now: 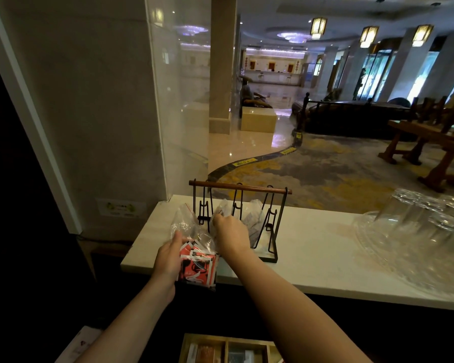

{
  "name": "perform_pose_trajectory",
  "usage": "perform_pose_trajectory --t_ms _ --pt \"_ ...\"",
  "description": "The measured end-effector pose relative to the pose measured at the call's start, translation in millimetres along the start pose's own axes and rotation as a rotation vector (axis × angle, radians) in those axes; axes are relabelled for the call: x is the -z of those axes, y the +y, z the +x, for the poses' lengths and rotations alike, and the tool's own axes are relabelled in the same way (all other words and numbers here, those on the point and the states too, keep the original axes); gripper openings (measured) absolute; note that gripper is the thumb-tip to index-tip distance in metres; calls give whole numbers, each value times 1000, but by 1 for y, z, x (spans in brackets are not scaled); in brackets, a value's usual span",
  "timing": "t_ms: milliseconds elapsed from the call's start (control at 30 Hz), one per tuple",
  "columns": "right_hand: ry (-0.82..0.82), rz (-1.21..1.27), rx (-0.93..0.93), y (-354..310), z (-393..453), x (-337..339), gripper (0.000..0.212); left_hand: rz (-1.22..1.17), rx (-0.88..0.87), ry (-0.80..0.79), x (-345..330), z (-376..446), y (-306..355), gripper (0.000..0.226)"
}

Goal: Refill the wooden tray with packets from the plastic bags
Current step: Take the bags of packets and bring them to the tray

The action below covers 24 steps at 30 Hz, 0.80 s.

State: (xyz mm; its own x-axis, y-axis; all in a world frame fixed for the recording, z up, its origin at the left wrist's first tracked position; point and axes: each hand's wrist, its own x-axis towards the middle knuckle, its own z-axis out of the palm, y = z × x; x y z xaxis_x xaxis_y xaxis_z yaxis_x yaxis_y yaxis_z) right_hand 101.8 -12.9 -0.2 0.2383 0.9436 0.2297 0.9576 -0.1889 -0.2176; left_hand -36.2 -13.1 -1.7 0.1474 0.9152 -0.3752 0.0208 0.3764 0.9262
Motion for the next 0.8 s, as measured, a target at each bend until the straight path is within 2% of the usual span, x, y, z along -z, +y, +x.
perform_pose_trajectory --t_ms 267,367,467,567,600,667,800 --pt "254 -3 104 -13 -2 49 13 -9 31 2 -4 0 0 45" --pt "306 119 98 -11 -9 78 16 -30 45 -6 -5 -1 0 45" --pt "277 545 38 -4 -21 100 24 -65 70 -27 -2 -1 0 48" --pt "193 1047 58 5 -40 107 6 -138 102 -90 -1 -5 0 54" --pt "161 1121 70 6 -46 107 2 -169 107 -116 -2 -6 0 56" --pt "91 1222 55 8 -56 101 12 -238 138 -171 -3 -8 0 58" --pt "2 1549 -85 12 -68 91 23 -379 209 -248 -5 -14 3 47"
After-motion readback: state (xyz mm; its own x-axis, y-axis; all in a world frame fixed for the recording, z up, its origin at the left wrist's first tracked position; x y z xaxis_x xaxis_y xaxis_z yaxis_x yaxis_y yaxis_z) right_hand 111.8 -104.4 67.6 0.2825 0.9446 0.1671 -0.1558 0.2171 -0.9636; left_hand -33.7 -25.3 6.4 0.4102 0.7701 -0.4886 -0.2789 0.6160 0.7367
